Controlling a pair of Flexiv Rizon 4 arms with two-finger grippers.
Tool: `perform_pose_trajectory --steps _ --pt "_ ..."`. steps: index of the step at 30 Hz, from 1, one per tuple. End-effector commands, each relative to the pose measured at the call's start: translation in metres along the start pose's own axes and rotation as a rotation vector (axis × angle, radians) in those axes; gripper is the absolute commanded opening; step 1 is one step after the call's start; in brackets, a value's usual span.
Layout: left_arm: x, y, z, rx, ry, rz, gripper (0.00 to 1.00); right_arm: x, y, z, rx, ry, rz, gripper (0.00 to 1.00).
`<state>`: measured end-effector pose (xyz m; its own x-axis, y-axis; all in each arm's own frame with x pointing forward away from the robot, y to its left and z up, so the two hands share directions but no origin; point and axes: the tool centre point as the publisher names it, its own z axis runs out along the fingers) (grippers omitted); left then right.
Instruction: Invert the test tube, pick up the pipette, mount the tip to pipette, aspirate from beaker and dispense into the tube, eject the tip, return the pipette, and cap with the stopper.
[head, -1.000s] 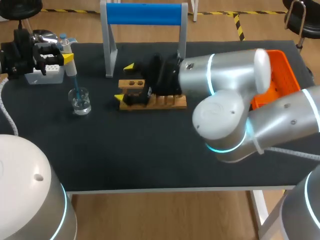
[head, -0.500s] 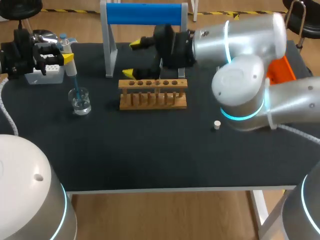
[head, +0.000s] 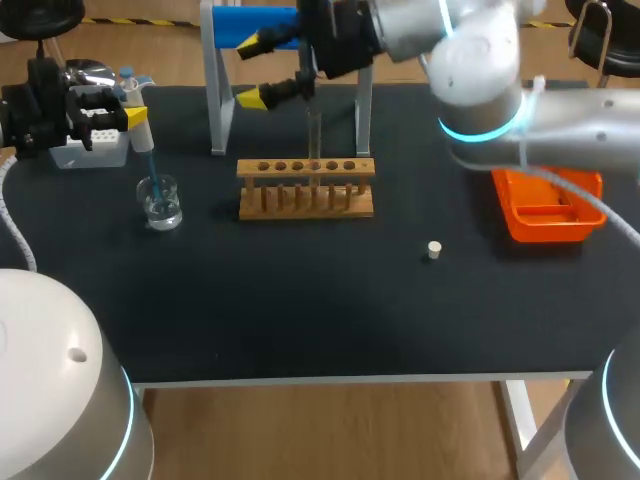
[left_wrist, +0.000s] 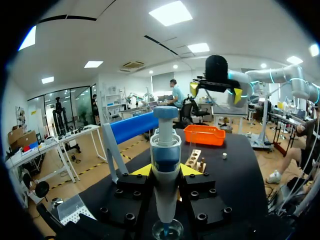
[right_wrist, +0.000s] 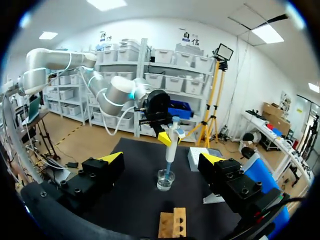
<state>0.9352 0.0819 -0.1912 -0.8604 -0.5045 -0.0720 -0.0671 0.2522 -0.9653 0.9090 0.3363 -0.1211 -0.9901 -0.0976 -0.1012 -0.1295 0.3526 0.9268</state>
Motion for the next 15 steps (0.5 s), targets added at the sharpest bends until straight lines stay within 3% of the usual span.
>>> perform_pose_trajectory --steps 1,5,15 --pt "0.001 0.0 0.0 0.001 -0.003 0.001 0.0 -0.021 0.008 0.026 0.032 0.451 0.0 1.0" --pt "0.001 0.0 0.0 0.001 -0.003 0.001 0.0 -0.02 0.017 0.039 0.069 0.441 -0.015 1.0" --pt "0.001 0.0 0.0 0.001 -0.003 0.001 0.0 -0.02 0.017 0.039 0.069 0.441 -0.015 1.0"
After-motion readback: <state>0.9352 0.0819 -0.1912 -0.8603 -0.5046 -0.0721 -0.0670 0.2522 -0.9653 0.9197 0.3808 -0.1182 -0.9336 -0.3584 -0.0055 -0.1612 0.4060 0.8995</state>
